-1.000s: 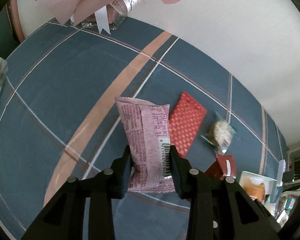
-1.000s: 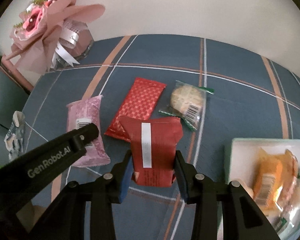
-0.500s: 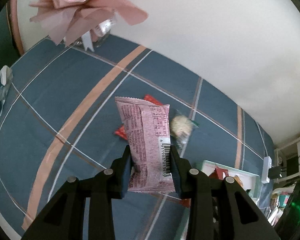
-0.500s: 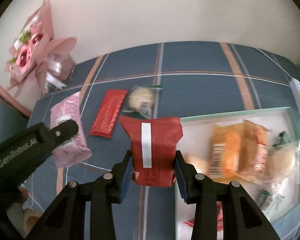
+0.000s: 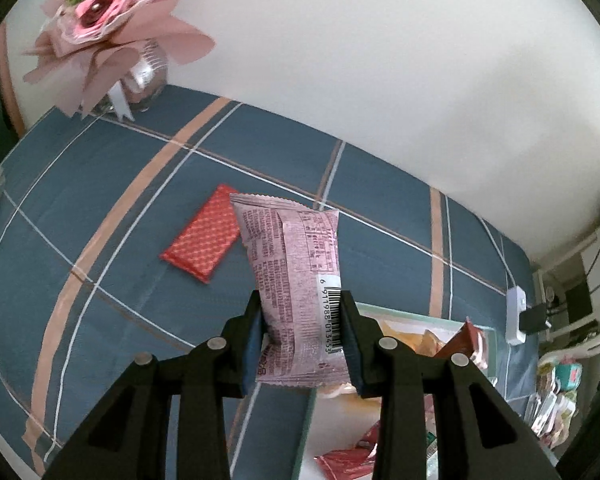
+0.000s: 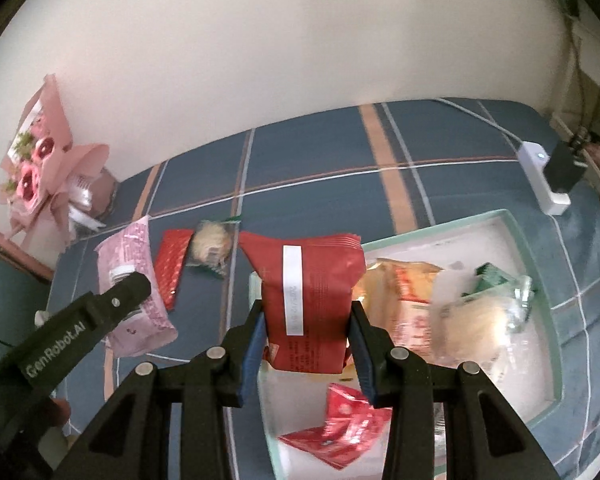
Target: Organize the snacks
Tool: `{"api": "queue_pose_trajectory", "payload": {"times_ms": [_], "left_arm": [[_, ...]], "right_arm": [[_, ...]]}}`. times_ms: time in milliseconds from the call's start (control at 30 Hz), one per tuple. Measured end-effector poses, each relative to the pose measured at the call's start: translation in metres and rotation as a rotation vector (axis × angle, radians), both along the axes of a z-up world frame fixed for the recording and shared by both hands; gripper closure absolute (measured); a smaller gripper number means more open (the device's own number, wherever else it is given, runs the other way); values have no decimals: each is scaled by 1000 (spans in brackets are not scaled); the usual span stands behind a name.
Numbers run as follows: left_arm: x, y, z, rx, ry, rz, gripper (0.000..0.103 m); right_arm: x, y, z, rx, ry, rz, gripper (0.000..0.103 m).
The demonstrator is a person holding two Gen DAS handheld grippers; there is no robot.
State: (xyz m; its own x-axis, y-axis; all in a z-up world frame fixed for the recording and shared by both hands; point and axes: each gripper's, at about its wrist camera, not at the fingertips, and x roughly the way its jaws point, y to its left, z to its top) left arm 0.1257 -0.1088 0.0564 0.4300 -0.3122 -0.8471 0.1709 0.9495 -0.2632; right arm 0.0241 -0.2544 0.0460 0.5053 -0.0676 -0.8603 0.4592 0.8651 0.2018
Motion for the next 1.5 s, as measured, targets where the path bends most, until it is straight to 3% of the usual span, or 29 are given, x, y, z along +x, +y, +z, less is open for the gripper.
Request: {"api": "queue_pose_trajectory", "payload": {"times_ms": [433, 533, 1000, 1500], "left_arm": [[-21, -27, -7, 39, 1, -81, 66], [-25, -28, -10, 15, 24, -104, 66], [-52, -46, -26, 54, 60, -178, 66], [-61, -58, -53, 85, 154, -224, 66]], "right_arm": [[-22, -30, -18, 13, 59, -57, 61], [-28, -33, -20, 17, 61, -60, 61], [-49, -37, -21, -19, 95, -72, 61], [-53, -33, -43, -15, 168, -57, 61]]}}
